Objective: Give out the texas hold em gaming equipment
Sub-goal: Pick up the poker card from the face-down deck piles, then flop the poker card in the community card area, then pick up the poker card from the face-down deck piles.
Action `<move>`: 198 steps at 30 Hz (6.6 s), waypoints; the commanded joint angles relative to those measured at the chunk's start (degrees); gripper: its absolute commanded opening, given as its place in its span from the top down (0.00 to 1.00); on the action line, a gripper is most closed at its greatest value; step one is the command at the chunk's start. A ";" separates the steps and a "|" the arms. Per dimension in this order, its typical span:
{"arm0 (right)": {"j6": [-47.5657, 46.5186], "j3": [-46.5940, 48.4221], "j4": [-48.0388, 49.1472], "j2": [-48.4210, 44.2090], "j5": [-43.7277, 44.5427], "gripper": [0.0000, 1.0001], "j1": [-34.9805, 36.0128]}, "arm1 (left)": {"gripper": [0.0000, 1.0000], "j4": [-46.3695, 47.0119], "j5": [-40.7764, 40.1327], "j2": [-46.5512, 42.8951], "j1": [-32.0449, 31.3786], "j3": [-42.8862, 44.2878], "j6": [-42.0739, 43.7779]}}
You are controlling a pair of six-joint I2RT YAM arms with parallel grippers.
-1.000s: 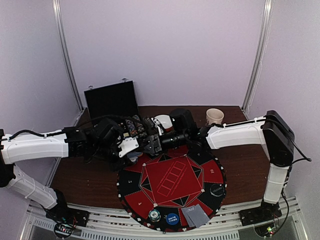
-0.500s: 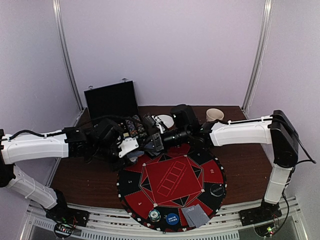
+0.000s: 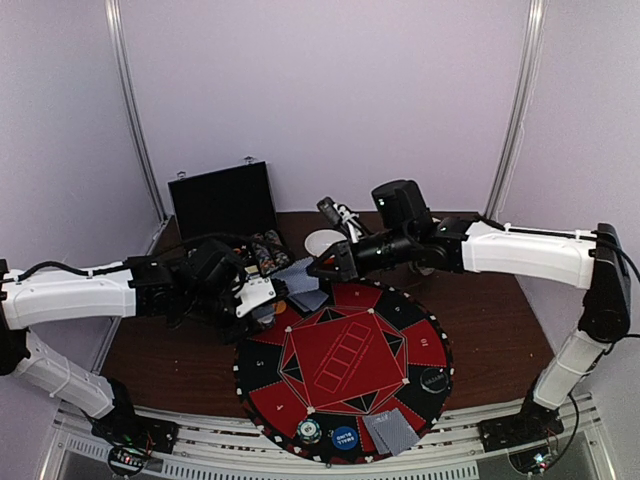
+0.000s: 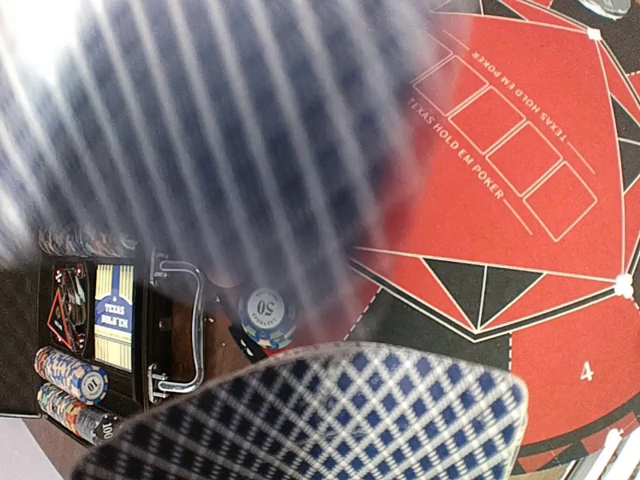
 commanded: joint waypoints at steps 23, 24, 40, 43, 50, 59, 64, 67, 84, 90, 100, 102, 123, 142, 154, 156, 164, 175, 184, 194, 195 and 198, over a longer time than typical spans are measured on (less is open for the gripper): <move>-23.55 -9.03 -13.41 -16.39 17.75 1.00 -2.73 | 0.55 3.45 -1.32 -1.61 1.96 -0.75 -1.71; -25.23 -9.77 -12.68 -16.75 18.44 1.00 -2.65 | 0.55 3.67 -1.40 -1.53 1.99 -0.62 -1.76; -68.54 -28.41 7.92 -17.70 26.19 1.00 12.57 | 0.55 8.67 -0.99 -0.74 4.11 -1.29 -1.86; -72.70 -30.42 14.71 -13.84 27.43 1.00 15.26 | 0.55 8.61 -0.65 -1.08 4.20 -1.62 -1.80; -80.36 -32.07 25.57 -4.60 34.36 1.00 20.38 | 0.55 8.38 -0.14 -1.59 4.23 -2.04 -1.74; -89.29 -36.20 18.41 -1.21 27.68 1.00 21.99 | 0.55 8.00 0.22 -1.18 4.38 -2.07 -1.39; -89.88 -35.22 14.75 0.49 27.83 1.00 22.02 | 0.55 7.84 0.62 -0.78 4.38 -1.98 -1.26; -90.15 -34.44 14.06 1.72 27.64 1.00 21.97 | 0.55 7.84 0.66 -0.55 4.47 -2.03 -1.32; -92.02 -32.78 12.75 2.94 24.37 1.00 22.10 | 0.55 7.63 0.81 -0.19 4.65 -2.05 -1.20; -90.45 -32.01 10.53 2.76 23.93 1.00 22.07 | 0.55 7.56 0.86 -0.12 4.72 -1.98 -1.13; -88.56 -31.64 8.52 1.16 24.36 0.82 22.22 | 0.55 7.47 0.92 -0.17 4.82 -2.00 -1.00; -88.72 -31.72 7.96 0.41 24.59 0.80 22.30 | 0.55 7.41 0.84 -0.12 4.82 -2.00 -0.99; -19.32 -22.40 20.78 -17.54 17.12 0.05 2.78 | 0.55 7.38 2.38 0.23 4.91 -1.79 -0.35; 20.11 -2.12 27.37 12.21 -11.21 0.12 -2.95 | 0.55 7.40 5.40 0.29 4.91 -1.49 0.47; 21.56 7.07 27.80 21.79 -14.11 0.19 -0.38 | 0.55 7.40 6.01 0.19 4.90 -1.44 0.64; 21.57 8.03 28.04 22.67 -14.87 0.19 -0.11 | 0.55 7.37 5.96 0.18 4.91 -1.45 0.65; 20.40 10.54 25.70 25.61 -13.13 0.19 1.01 | 0.55 7.38 5.93 -0.11 4.91 -1.57 0.68; 19.56 10.15 27.47 26.17 -19.73 0.21 1.85 | 0.55 7.34 6.14 -0.43 4.91 -1.63 0.28; 21.59 2.46 34.87 21.78 -19.01 0.23 -0.65 | 0.56 6.25 7.71 0.20 4.91 -1.57 0.04; 32.71 -1.30 53.19 22.39 -21.91 0.22 -1.30 | 0.56 5.89 8.82 0.78 4.91 -1.37 0.04; 34.43 -1.68 56.40 22.59 -21.86 0.22 -1.47 | 0.56 5.89 8.95 0.80 4.91 -1.36 0.06; 34.16 -1.43 56.37 23.08 -21.06 0.22 -1.14 | 0.56 5.97 9.00 0.84 4.88 -1.33 0.14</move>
